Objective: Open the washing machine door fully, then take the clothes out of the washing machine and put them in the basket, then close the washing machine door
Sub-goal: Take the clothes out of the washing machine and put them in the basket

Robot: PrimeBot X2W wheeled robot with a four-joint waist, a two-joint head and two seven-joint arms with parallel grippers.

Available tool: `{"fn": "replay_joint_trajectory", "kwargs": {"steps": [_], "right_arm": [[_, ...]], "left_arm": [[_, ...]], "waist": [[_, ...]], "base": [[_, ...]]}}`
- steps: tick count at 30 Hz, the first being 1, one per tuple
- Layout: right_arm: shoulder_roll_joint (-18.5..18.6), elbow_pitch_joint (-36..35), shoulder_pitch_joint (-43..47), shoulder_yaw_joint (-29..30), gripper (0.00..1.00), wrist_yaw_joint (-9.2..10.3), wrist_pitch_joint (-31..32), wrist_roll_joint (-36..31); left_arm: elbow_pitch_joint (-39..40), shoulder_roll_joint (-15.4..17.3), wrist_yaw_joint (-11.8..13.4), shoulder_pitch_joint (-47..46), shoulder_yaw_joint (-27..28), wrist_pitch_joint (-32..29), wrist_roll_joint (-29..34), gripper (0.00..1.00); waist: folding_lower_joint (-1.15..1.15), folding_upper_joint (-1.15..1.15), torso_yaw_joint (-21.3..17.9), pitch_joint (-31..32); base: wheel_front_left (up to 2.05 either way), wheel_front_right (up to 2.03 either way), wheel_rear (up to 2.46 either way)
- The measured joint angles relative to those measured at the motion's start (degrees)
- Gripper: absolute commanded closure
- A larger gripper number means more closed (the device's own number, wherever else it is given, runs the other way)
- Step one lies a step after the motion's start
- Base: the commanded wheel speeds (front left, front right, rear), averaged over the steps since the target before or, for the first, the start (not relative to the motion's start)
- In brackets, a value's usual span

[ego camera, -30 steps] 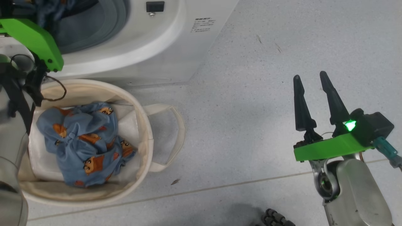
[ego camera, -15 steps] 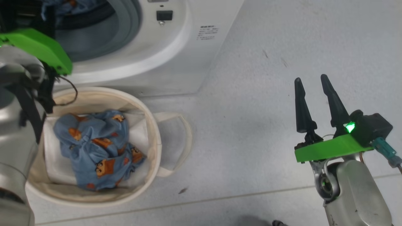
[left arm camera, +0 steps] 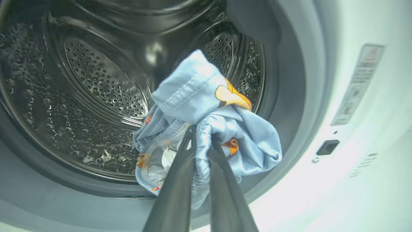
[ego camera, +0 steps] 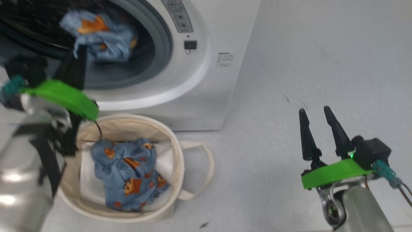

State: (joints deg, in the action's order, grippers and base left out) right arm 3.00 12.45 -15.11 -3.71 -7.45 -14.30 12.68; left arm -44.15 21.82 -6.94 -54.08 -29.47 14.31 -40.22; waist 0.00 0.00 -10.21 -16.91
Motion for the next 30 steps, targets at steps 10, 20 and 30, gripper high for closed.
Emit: {"fn": "replay_joint_trajectory", "kwargs": {"steps": [10,20,30], "right_arm": [[0.00,1.40,4.09,0.03,0.00,0.00,0.00,0.53],[0.01,2.11,6.09,-0.41,0.00,0.00,0.00,0.62],[0.13,2.22,6.07,-0.96,0.00,0.00,0.00,1.02]], "left_arm": [[22.12,-0.92,4.26,24.53,10.73,0.00,7.78,1.00],[40.41,-1.81,8.35,39.45,14.59,0.01,10.35,1.00],[32.40,-2.82,7.73,42.35,13.35,-0.94,8.53,1.00]], "waist": [[0.00,0.00,3.65,7.65],[0.00,0.00,5.29,11.18],[0.00,0.00,3.85,10.75]], "base": [[0.00,0.00,0.00],[0.00,0.00,0.00],[0.00,0.00,0.00]]}}
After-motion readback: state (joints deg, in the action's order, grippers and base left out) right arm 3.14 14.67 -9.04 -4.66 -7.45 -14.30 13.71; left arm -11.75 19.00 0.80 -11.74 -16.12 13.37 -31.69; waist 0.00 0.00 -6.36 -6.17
